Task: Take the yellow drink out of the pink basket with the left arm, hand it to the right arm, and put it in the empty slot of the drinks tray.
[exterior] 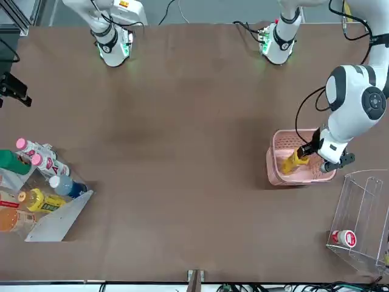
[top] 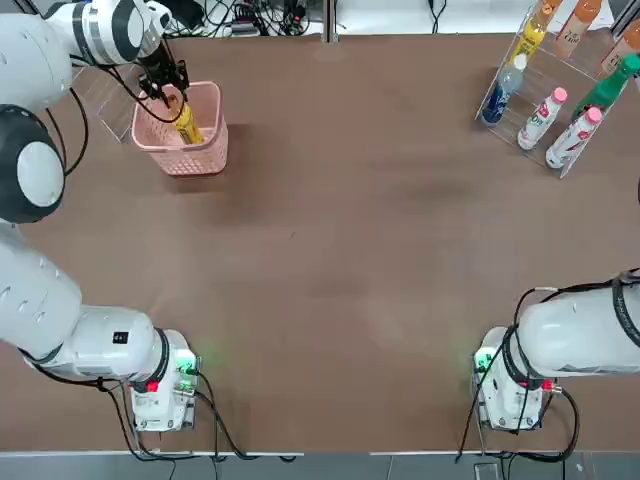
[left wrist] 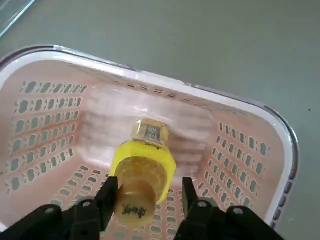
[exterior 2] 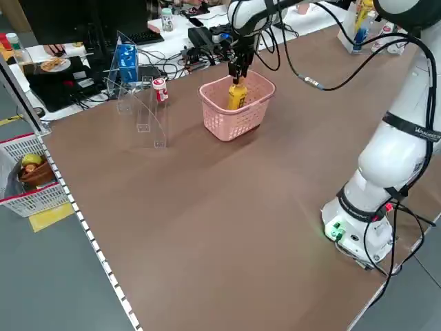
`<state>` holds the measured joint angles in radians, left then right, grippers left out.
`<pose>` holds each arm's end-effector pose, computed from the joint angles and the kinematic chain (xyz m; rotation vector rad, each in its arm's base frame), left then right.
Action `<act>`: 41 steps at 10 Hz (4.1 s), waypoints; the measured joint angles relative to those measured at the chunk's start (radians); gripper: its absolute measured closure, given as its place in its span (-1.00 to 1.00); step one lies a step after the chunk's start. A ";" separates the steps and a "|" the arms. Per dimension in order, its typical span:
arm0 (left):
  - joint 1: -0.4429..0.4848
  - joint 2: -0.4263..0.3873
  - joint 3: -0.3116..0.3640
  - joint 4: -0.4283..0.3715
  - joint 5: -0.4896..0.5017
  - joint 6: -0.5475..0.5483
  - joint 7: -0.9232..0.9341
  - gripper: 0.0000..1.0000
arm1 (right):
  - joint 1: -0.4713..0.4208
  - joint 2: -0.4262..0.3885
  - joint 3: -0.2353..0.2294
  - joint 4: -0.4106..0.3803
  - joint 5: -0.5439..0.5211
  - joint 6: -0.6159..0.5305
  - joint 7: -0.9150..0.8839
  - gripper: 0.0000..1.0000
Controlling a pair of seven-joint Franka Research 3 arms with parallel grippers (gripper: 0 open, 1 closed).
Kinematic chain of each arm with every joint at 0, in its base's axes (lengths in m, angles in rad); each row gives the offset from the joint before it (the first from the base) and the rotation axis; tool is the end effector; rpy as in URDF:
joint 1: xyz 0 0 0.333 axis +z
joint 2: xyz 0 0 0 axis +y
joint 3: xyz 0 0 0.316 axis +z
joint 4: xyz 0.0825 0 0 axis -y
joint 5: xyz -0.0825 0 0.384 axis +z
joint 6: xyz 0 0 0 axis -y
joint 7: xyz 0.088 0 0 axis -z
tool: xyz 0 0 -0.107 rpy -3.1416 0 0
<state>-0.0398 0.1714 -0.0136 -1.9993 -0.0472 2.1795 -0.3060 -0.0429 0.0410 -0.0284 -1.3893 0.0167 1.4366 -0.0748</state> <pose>0.5868 -0.0329 0.3754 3.0693 0.4320 0.0020 0.5515 -0.0370 0.6744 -3.1267 -0.0091 -0.0116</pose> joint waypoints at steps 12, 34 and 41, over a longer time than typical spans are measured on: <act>0.002 -0.003 0.000 -0.002 0.000 0.000 -0.001 0.09 | 0.000 0.000 0.000 0.003 0.000 0.000 0.000 -0.97; 0.001 -0.020 -0.017 0.213 0.000 -0.273 0.009 0.31 | 0.000 0.000 -0.002 0.008 0.000 0.008 0.000 -0.97; -0.001 -0.035 -0.020 0.406 0.000 -0.455 0.009 0.31 | 0.000 0.000 -0.002 0.008 0.000 0.009 0.000 -0.97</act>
<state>-0.0406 0.1368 -0.0333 -1.5931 -0.0471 1.7242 -0.2970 -0.0431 0.0410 -0.0304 -1.3811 0.0167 1.4460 -0.0748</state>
